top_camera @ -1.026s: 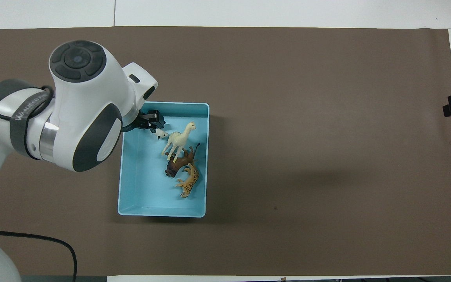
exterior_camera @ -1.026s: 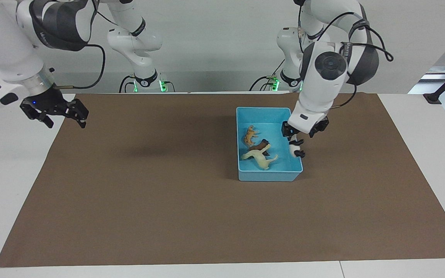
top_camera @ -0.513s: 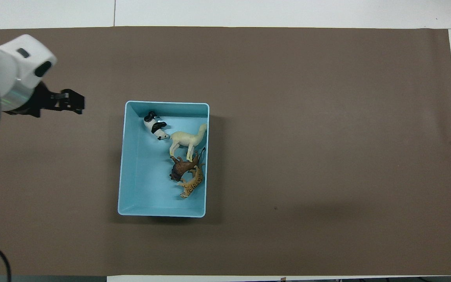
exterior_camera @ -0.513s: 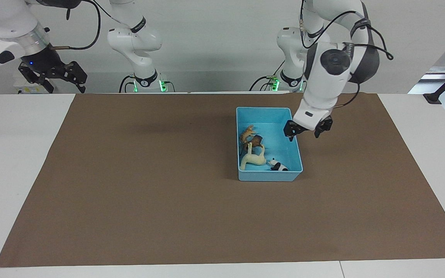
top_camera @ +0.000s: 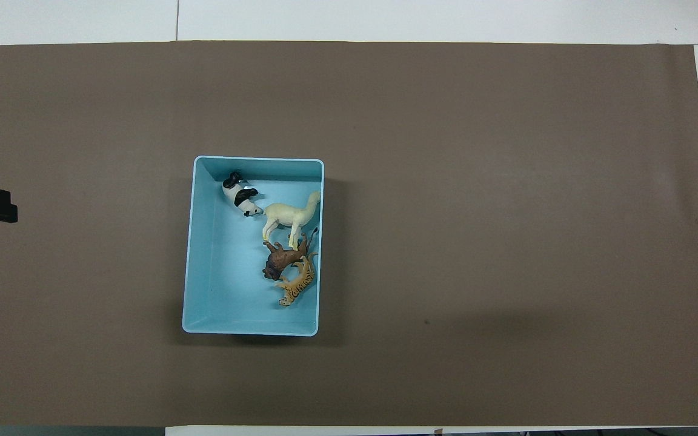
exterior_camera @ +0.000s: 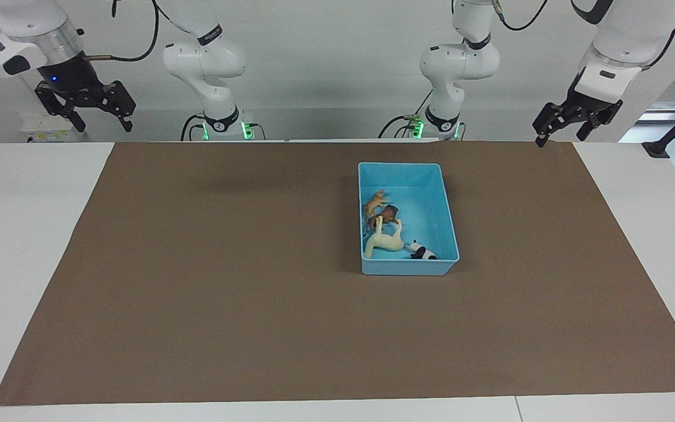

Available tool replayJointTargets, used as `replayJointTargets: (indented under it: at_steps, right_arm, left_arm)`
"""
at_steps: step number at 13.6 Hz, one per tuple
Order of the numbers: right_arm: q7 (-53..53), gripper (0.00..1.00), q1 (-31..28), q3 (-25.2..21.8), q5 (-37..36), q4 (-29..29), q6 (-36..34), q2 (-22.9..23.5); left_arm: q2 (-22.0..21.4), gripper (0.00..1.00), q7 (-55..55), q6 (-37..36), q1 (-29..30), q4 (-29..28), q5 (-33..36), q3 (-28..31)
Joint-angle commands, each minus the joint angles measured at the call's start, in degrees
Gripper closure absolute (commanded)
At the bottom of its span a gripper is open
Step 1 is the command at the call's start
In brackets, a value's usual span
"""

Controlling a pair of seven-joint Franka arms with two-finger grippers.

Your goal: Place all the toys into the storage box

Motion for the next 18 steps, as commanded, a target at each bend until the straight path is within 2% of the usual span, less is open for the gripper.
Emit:
replayJointTargets:
  at_steps: [1, 3, 7, 14, 16, 18]
  right_arm:
    - [-0.7, 0.0, -1.7, 0.8, 0.5, 6.9, -3.7, 4.4]
    - [-0.8, 0.0, -2.3, 0.9, 0.4, 6.0, -3.7, 4.4]
    - [-1.1, 0.0, -2.4, 0.9, 0.2, 5.4, -3.6, 4.3]
    - [-1.0, 0.0, -2.4, 1.0, -0.5, 5.1, -3.7, 4.2]
    - [-1.0, 0.0, -2.3, 1.1, -0.8, 5.0, -3.6, 4.2]
    - [-1.0, 0.0, -2.3, 1.2, -0.7, 5.0, -3.6, 4.1]
  left_arm:
    - [-2.2, 0.0, 1.1, -1.9, 0.0, -4.4, -0.3, -0.1]
    - [-1.5, 0.0, 4.6, 1.3, 0.3, -3.4, -0.5, 0.0]
    - [1.1, 0.0, 6.2, -1.3, 1.4, -0.7, -0.9, -0.2]
    - [1.6, 0.0, 7.4, 3.6, 1.5, -1.4, -3.4, -0.4]
    - [3.5, 0.0, 8.3, 3.0, 1.6, 0.4, -3.1, -0.6]
    - [3.3, 0.0, 8.4, 3.0, 1.4, 0.3, -3.2, -0.6]
